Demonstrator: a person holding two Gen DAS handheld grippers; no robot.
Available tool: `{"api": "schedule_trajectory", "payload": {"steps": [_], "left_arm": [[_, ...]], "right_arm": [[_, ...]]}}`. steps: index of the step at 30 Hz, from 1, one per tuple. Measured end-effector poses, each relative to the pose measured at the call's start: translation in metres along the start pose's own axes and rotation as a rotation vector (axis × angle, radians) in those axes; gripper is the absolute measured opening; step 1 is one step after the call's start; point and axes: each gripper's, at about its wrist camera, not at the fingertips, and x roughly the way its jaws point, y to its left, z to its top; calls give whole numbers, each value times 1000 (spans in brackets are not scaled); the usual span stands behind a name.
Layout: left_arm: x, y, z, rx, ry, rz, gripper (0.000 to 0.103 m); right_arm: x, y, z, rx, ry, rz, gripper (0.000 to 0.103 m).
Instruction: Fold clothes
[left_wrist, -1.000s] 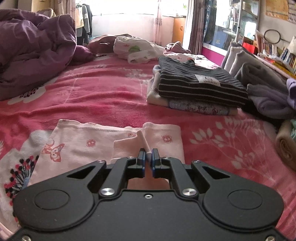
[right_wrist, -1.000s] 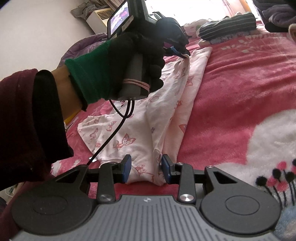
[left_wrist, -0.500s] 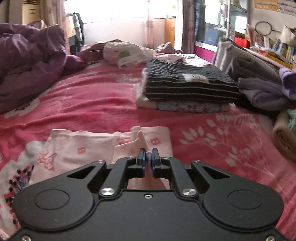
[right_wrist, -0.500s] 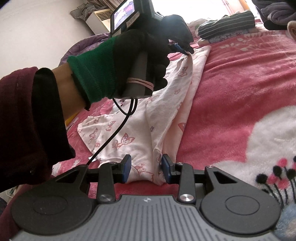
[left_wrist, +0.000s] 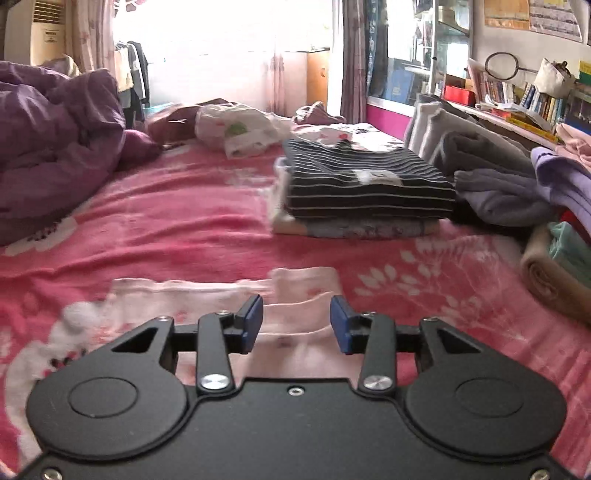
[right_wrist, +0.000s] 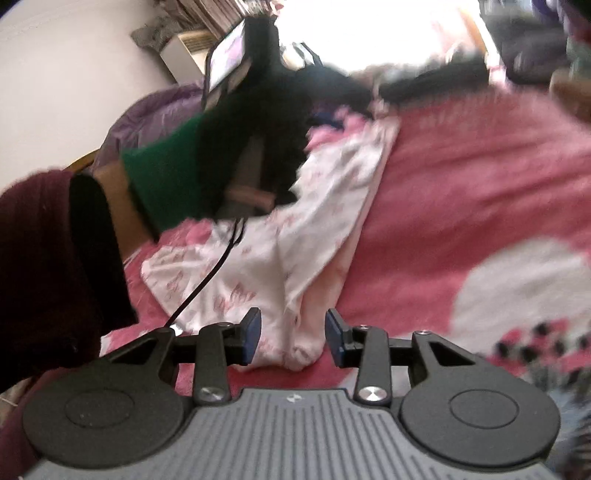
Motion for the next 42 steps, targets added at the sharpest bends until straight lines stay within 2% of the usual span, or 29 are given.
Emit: {"api": "schedule_trajectory", "payload": {"steps": [1, 2, 4, 7, 10, 13, 14, 20, 25, 26, 27, 29, 32, 34, 36, 38, 40, 42], "left_arm": [[1, 0, -2, 10, 6, -5, 35], [3, -1, -4, 19, 12, -10, 30], [5, -1, -7, 38, 23, -19, 29], [11, -2, -12, 62, 41, -31, 26], [29, -3, -13, 43, 75, -34, 25], [47, -2, -15, 44, 116, -26, 25], [51, -2, -16, 50, 121, -20, 26], [52, -1, -12, 51, 138, -1, 29], [14, 17, -6, -24, 71, -3, 32], [3, 24, -7, -53, 62, -6, 40], [-9, 32, -8, -80, 51, -8, 54], [-32, 45, -13, -122, 29, -20, 65], [-67, 71, -27, -197, 26, -34, 69], [-89, 89, -38, -254, 27, -34, 72], [-109, 106, -51, -311, 50, -23, 79], [-124, 122, -63, -359, 115, 14, 83], [-142, 141, -78, -445, 126, 25, 86], [-159, 161, -92, -544, 103, 28, 98]], "right_arm": [[-2, 9, 0, -72, -30, -25, 40], [-2, 18, 0, -143, -59, -33, 40], [2, 35, -1, -260, -101, -20, 40], [17, 51, -6, -353, -111, -12, 42], [34, 48, -5, -330, -60, -24, 45], [53, 30, -8, -229, 77, -45, 48], [54, 28, -10, -241, 89, -53, 48], [57, 28, -11, -253, 107, -53, 50], [49, 30, -15, -240, 49, -23, 52], [45, 31, -16, -249, 35, -32, 52], [42, 32, -16, -252, 25, -37, 52], [35, 33, -15, -254, 9, -44, 52], [27, 33, -13, -229, -13, -43, 52], [20, 29, -11, -165, -18, -32, 52], [16, 21, -10, -86, -21, -32, 52], [10, 10, -8, 2, -22, -41, 53], [5, -2, -9, 102, -22, -48, 55], [-1, -15, -11, 209, -20, -54, 57]]}}
